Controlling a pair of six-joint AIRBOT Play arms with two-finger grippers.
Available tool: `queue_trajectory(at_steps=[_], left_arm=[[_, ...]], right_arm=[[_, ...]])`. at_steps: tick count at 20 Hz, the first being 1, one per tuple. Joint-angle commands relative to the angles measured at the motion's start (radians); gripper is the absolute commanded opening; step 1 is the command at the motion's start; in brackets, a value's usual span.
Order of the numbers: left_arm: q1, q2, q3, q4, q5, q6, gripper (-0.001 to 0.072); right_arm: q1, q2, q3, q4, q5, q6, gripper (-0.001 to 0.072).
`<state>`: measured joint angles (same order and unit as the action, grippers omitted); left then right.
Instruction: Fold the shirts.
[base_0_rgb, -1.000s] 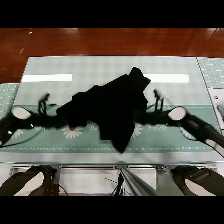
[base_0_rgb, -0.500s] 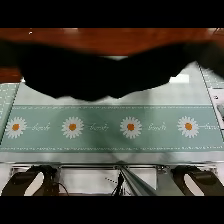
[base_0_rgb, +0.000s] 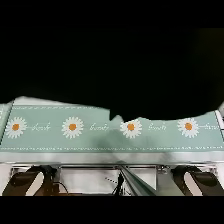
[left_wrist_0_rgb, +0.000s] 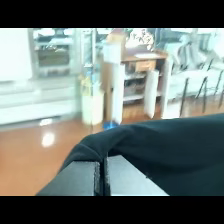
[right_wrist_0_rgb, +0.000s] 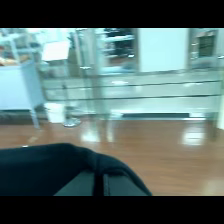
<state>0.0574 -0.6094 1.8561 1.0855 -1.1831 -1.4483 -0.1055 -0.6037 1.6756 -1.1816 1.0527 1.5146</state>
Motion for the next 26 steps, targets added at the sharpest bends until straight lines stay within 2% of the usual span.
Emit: queue_trajectory(at_steps=[1,6,9,12,15,18,20,26], left_arm=[[0.000,0.005,0.114,0.105,-0.275,-0.095,0.0023],[0.000,-0.002,0.141,0.101,-0.498,-0.187,0.0024],[0.000,-0.032,0.103,0.101,-0.637,-0.208,0.0024],[0.000,-0.053,-0.046,0.111,-0.653,-0.195,0.0024],[0.000,-0.100,-0.273,0.116,-0.580,-0.164,0.0024],[0.000,-0.200,-0.446,0.116,-0.396,-0.091,0.0025],[0.000,-0.319,-0.488,0.117,-0.296,-0.058,0.0025],[-0.001,-0.715,-0.487,0.095,-0.010,-0.055,0.0025]], right_arm=[[-0.005,0.001,0.154,-0.124,0.188,0.049,0.0028],[-0.005,-0.004,0.214,-0.174,0.215,0.084,0.0027],[-0.005,-0.066,0.214,-0.190,0.389,0.082,0.0027],[-0.005,-0.206,0.214,-0.190,0.562,0.021,0.0027],[-0.005,-0.391,0.214,-0.191,0.561,-0.006,0.0027],[-0.005,-0.601,0.214,-0.190,0.500,-0.012,0.0028],[-0.005,-0.731,0.214,-0.189,0.428,-0.016,0.0028],[-0.005,-1.006,0.214,-0.178,0.203,-0.003,0.0028]])
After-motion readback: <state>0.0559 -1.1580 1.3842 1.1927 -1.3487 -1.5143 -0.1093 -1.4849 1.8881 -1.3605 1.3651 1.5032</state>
